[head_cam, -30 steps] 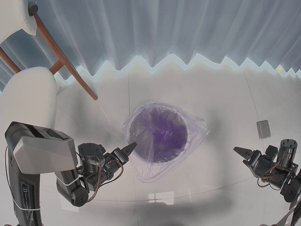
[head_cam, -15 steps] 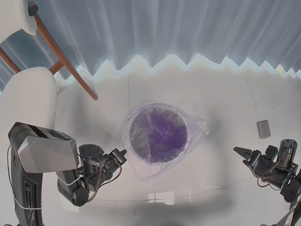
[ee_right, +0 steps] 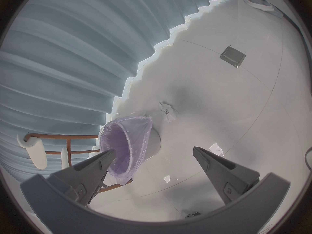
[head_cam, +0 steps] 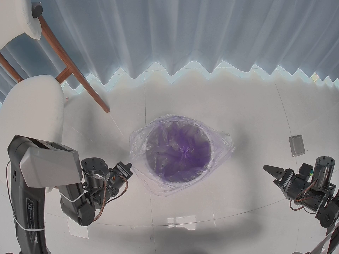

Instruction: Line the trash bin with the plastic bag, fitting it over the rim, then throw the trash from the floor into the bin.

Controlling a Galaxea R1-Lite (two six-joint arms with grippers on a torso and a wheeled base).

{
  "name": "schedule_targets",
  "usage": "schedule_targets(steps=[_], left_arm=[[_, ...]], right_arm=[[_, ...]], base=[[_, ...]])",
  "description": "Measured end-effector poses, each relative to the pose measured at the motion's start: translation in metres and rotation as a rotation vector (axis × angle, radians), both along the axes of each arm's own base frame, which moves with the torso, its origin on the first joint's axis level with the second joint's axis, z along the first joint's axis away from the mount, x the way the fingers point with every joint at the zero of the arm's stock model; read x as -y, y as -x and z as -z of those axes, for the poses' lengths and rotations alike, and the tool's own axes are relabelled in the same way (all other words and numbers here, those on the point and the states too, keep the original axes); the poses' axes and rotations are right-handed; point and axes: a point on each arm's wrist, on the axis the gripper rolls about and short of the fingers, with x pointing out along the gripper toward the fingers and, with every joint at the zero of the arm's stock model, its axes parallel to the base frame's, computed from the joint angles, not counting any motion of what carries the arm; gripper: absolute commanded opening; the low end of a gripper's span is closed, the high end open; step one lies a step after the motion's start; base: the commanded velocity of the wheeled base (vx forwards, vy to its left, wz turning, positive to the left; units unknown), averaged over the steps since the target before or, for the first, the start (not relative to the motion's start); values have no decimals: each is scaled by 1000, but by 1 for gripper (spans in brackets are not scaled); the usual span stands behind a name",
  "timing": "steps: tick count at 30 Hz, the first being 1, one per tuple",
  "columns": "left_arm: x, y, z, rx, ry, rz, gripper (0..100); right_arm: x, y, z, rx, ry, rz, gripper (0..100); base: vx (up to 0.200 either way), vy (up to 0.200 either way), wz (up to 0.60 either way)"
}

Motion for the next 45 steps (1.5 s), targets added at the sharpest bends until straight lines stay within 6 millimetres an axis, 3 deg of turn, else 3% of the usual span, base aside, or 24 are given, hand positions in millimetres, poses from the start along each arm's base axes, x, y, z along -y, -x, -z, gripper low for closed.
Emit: schedule_targets(steps=[7, 13, 18, 23, 30, 31, 39, 45], left_arm=[[0, -21, 10, 30, 2, -37, 0], [-12, -39, 19, 42, 5, -86, 0], [-17, -44, 26, 35, 4, -100, 0], [-12, -39, 29, 19, 0, -88, 0], [-10, -11, 14, -18, -14, -66, 0], [-11, -5, 12, -28, -19, -65, 100], [-24, 34, -15, -64, -5, -61, 100], [-19, 21, -38, 19, 103, -32, 100]], right_arm=[[0, 0, 1, -3, 2, 0, 100], [0, -1, 2, -10, 5, -2, 100], [0, -2, 4, -20, 9, -3, 100], [0, -2, 6, -25, 11, -3, 100], [0, -2, 7, -31, 10, -2, 100], [0, -2, 7, -31, 9, -1, 100], [0, -3, 8, -36, 9, 0, 100], [-1, -3, 8, -38, 10, -1, 100]], base=[[0, 0, 0], [0, 0, 0], [0, 0, 0], [0, 0, 0], [0, 0, 0], [0, 0, 0], [0, 0, 0], [0, 0, 0]])
